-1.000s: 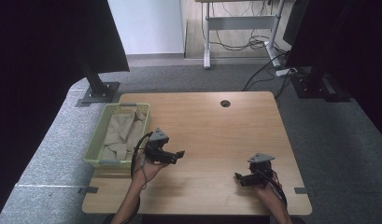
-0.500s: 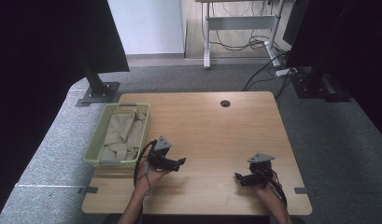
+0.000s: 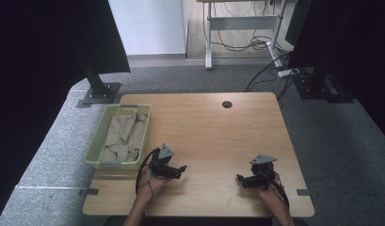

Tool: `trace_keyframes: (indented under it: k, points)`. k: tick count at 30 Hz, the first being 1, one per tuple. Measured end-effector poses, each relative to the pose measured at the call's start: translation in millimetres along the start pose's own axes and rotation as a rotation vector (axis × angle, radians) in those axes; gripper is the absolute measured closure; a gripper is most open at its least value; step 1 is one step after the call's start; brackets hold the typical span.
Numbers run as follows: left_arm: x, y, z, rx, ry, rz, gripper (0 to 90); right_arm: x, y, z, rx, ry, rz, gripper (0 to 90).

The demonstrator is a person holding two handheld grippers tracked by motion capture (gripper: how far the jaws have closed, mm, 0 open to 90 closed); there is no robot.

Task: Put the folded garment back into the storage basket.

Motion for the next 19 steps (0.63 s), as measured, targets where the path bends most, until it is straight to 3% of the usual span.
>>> trace_keyframes:
  k: [11, 15, 19]
  points:
    - [-19.4, -18.7, -6.1, -0.022, 0.029, 0.094, 7.0, 0.0, 0.0, 0.0, 0.000, 0.000, 0.000, 1.5]
    - [-21.7, -21.5, -4.4, 0.018, -0.005, 0.065, 6.7, 0.0, 0.0, 0.1, 0.001, 0.001, -0.001, 1.5]
    - [-20.7, -22.6, -4.2, 0.007, -0.013, 0.062, 6.4, 0.0, -0.1, 0.1, 0.002, 0.001, -0.001, 1.5]
Point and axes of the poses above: each handheld gripper's, and its own axes: x roughly backward along the jaws, y roughly out of its top, z roughly to its left, the point moved 4 cm from there along -x, roughly forward along the jaws, and after that the axes turned 13 degrees about -y, right-handed, at the moved point
